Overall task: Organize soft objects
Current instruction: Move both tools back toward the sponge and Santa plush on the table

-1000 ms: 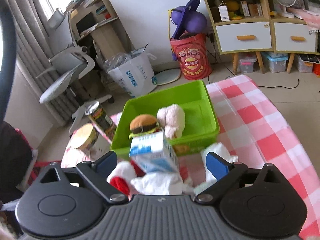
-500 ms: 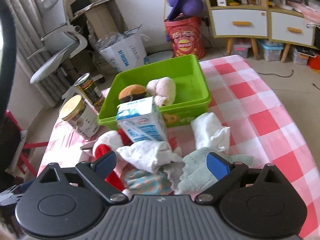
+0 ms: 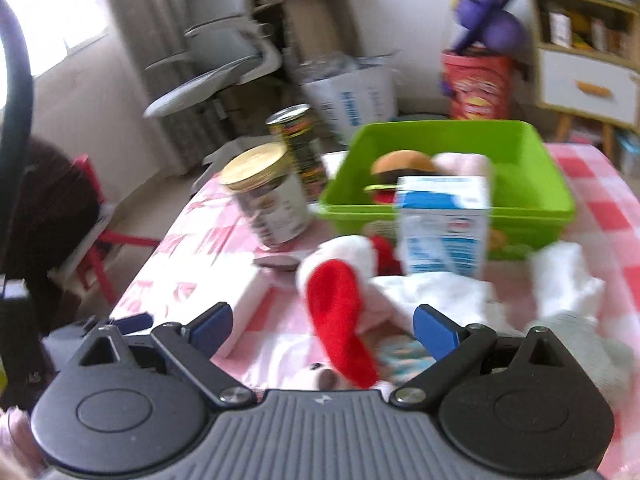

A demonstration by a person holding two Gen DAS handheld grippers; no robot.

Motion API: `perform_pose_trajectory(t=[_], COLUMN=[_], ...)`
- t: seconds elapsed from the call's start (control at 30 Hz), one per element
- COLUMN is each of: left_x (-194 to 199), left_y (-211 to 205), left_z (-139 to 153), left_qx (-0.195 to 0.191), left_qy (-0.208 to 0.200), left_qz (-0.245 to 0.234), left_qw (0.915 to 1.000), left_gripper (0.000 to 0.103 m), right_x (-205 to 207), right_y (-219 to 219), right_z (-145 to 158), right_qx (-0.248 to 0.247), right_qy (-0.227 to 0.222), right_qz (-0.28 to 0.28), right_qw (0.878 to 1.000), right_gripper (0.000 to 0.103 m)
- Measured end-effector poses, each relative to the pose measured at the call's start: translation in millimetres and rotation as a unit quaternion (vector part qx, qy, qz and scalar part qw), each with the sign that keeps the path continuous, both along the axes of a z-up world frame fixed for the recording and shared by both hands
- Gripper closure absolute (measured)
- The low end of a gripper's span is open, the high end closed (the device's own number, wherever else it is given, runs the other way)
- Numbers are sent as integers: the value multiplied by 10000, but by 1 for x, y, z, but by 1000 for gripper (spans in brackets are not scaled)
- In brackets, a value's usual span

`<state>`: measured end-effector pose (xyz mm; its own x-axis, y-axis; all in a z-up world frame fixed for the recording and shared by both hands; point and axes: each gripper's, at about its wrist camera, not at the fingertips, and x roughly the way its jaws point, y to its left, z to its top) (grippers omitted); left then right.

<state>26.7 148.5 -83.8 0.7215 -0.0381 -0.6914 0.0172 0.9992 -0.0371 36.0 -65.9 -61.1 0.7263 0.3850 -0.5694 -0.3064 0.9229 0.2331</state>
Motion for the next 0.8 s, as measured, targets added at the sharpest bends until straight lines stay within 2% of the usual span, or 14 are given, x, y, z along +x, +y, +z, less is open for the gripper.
perform_pose_trajectory(t=[0.1, 0.3, 0.43, 0.6, 0.7, 0.8], left_x=[3, 8, 10, 13, 14, 14], left_y=[2, 2, 1, 3, 5, 7], left_z=[-6, -8, -10, -12, -12, -11], left_qx=[-37, -116, -121, -199, -237, -317], left_qy=[-17, -85, -111, -61, -48, -23], left_qz=[9, 32, 56, 80, 75, 70], left_qw=[10000, 9999, 9998, 9998, 9997, 9995], left_gripper=[6, 7, 10, 20, 31, 32], right_x=[4, 16, 28, 40, 44, 47], right_y=[17, 41, 50, 52, 52, 52], right_z=[-10, -20, -29, -39, -43, -47], right_qx=[-220, -557, -834, -1060, -1176, -1273], right_qy=[-178, -630, -631, -581, -568, -561], right_qz=[170, 102, -16, -238, -324, -376], right_qw=[9995, 9964, 9945, 9924, 9909, 9896], right_gripper=[20, 23, 27, 33, 38, 46])
